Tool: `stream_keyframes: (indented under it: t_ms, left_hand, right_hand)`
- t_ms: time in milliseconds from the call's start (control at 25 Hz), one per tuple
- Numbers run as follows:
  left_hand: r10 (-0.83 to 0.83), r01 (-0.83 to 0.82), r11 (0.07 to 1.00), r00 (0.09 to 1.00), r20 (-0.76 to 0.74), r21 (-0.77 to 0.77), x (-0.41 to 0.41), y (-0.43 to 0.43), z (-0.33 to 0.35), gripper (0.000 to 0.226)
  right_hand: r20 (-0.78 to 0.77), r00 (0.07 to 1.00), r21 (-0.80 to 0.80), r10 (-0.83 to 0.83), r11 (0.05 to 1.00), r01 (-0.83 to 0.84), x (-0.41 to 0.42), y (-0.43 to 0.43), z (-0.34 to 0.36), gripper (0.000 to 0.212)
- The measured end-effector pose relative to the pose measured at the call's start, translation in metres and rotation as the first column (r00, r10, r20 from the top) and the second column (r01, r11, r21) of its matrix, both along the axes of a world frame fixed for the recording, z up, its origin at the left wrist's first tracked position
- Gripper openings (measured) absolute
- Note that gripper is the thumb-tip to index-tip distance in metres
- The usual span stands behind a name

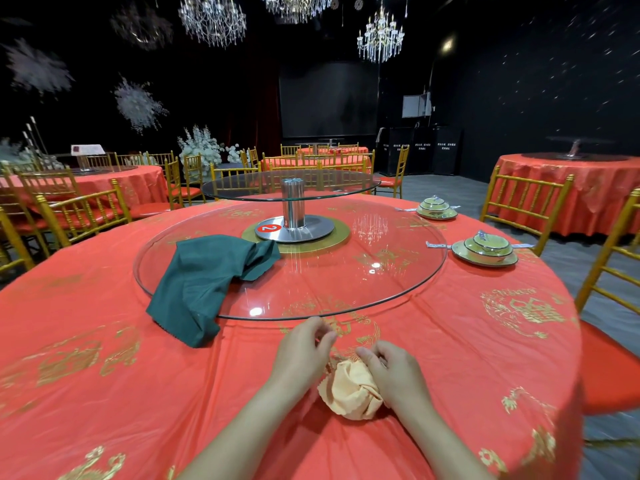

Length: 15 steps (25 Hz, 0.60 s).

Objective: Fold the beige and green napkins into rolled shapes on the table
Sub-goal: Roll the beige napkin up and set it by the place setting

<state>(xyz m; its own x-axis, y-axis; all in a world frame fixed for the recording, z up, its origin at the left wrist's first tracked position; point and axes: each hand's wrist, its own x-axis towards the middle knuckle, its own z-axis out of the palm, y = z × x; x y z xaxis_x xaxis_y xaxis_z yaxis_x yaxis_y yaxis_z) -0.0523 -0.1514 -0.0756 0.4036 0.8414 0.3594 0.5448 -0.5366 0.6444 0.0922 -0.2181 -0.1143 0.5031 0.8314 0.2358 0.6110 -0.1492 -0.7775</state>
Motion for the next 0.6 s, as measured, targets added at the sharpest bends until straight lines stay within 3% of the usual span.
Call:
stream_keyframes:
  t_ms: [80, 240, 440, 600]
  left_hand:
    - [-0.083, 0.075, 0.995, 0.988, 0.129, 0.066, -0.011, -0.011, -0.001, 0.018]
    - [-0.290, 0.304, 0.952, 0.934, -0.207, 0.040, -0.022, -0.034, -0.016, 0.062]
    - [-0.277, 0.283, 0.959, 0.951, -0.137, 0.027, -0.020, -0.035, -0.016, 0.058]
    - [-0.315, 0.323, 0.946, 0.924, -0.217, 0.001, -0.022, -0.038, -0.016, 0.077]
  right_hand:
    - [-0.003, 1.000, 0.006, -0.004, 1.000, 0.004, 0.001, 0.002, -0.002, 0.040]
    - [-0.022, 1.000, 0.000, 0.003, 1.000, -0.003, 0.001, 0.003, -0.003, 0.042]
    - [-0.047, 0.999, 0.004, -0.013, 1.000, 0.013, 0.000, 0.001, -0.001, 0.038]
    - [-0.117, 0.992, 0.016, 0.049, 0.999, -0.047, 0.013, -0.004, 0.006, 0.034]
